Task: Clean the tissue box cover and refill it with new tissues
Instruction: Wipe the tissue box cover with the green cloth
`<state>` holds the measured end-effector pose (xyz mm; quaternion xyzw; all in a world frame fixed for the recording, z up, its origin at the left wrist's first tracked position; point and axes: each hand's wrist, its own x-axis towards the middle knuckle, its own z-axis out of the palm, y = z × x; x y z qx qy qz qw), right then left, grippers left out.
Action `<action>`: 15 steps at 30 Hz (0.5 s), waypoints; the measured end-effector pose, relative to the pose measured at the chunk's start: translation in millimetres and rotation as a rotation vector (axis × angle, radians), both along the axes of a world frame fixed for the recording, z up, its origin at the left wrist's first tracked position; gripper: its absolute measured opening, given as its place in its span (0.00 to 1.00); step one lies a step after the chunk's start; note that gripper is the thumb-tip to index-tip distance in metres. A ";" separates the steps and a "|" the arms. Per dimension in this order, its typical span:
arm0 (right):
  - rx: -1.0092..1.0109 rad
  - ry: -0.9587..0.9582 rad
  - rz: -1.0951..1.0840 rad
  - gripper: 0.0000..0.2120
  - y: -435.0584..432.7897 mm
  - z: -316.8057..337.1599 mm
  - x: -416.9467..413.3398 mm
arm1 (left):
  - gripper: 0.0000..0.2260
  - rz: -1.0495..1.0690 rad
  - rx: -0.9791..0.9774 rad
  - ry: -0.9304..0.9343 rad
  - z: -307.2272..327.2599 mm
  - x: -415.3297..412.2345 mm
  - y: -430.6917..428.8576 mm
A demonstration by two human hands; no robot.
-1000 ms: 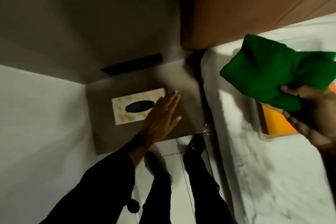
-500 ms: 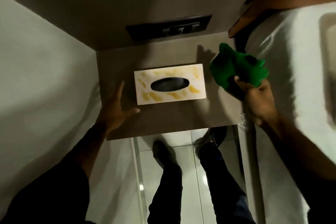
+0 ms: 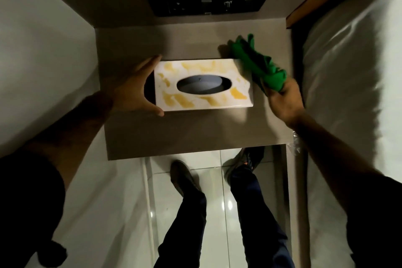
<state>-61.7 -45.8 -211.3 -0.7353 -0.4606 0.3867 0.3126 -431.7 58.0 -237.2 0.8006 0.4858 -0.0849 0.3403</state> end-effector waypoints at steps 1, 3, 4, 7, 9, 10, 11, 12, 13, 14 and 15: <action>-0.004 -0.020 0.071 0.17 0.3 -3.2 -2.6 | 0.62 0.001 0.007 -0.012 0.4 -0.5 -0.8; 0.010 0.015 0.165 0.28 1.7 -0.9 -10.9 | 0.61 0.009 0.001 -0.052 1.1 -0.4 -2.3; 0.021 -0.012 0.225 0.33 2.8 -1.4 -12.2 | 0.60 0.021 -0.019 -0.088 0.1 -0.4 -2.2; 0.037 -0.368 0.503 0.30 7.0 -5.6 -9.2 | 0.58 0.072 -0.134 -0.213 -5.8 -1.0 -3.0; 0.018 -0.446 0.561 0.29 9.0 -10.2 -6.5 | 0.58 0.087 -0.149 -0.244 -10.6 -2.6 -3.8; 0.015 -0.450 0.570 0.30 8.9 -12.5 -7.9 | 0.58 0.087 -0.137 -0.242 -12.3 -3.1 -4.3; 0.014 -0.459 0.573 0.31 6.9 -14.9 -9.8 | 0.58 0.085 -0.126 -0.241 -13.8 -3.6 -4.0; 0.025 -0.471 0.572 0.32 4.3 -18.0 -11.7 | 0.58 0.086 -0.123 -0.246 -15.0 -3.5 -3.7; 0.038 -0.481 0.566 0.32 0.9 -21.0 -13.9 | 0.58 0.089 -0.128 -0.255 -16.2 -3.6 -3.2; 0.046 -0.498 0.566 0.34 -3.6 -23.8 -16.9 | 0.58 0.090 -0.137 -0.262 -17.3 -3.7 -2.8; 0.050 -0.521 0.569 0.35 -7.7 -26.6 -20.2 | 0.58 0.089 -0.144 -0.266 -18.0 -4.1 -3.1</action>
